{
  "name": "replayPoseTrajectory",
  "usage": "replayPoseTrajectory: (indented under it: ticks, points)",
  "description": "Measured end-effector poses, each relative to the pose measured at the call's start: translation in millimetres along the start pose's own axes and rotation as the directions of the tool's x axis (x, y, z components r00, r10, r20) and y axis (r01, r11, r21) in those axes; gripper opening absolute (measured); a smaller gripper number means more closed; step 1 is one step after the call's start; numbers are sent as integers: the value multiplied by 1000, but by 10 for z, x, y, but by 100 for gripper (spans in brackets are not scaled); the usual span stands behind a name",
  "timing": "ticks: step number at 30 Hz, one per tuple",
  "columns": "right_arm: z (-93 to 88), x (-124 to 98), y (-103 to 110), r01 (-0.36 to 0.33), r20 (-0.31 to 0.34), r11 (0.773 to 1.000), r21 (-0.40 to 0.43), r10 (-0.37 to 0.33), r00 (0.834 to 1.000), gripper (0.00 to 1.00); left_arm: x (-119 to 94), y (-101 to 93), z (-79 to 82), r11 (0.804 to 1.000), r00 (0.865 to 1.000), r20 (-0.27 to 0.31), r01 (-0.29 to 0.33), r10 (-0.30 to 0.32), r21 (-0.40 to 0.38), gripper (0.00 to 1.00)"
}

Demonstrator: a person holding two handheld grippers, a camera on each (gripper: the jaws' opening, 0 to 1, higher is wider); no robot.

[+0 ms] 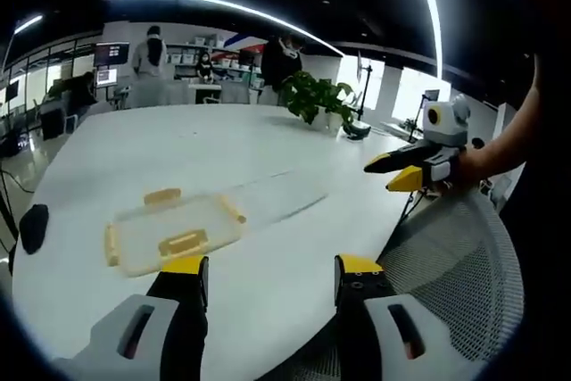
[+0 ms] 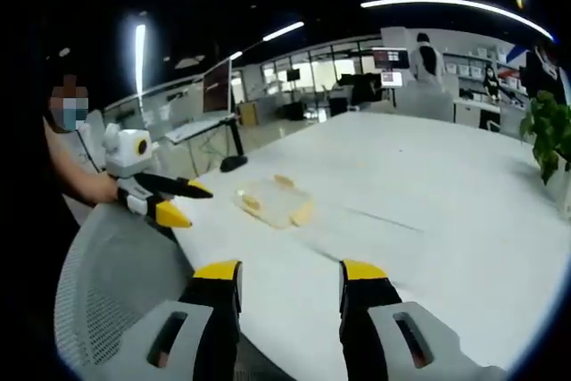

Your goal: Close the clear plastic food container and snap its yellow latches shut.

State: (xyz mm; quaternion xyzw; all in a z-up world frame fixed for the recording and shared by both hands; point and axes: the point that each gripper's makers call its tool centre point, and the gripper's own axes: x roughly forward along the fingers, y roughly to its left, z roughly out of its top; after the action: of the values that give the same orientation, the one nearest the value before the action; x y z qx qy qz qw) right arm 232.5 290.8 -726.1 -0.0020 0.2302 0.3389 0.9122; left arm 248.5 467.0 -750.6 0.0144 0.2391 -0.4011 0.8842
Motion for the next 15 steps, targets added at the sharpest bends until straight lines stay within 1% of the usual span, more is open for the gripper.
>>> replayPoseTrajectory:
  ticks: [3, 15]
  points:
    - [0, -2, 1, 2, -1, 1000, -2, -2, 1000, 42, 1, -22, -13, 1000, 1000, -10, 8, -8, 4, 56]
    - [-12, 2, 12, -1, -9, 1000, -10, 1, 1000, 42, 1, -24, -16, 1000, 1000, -7, 16, -16, -8, 55]
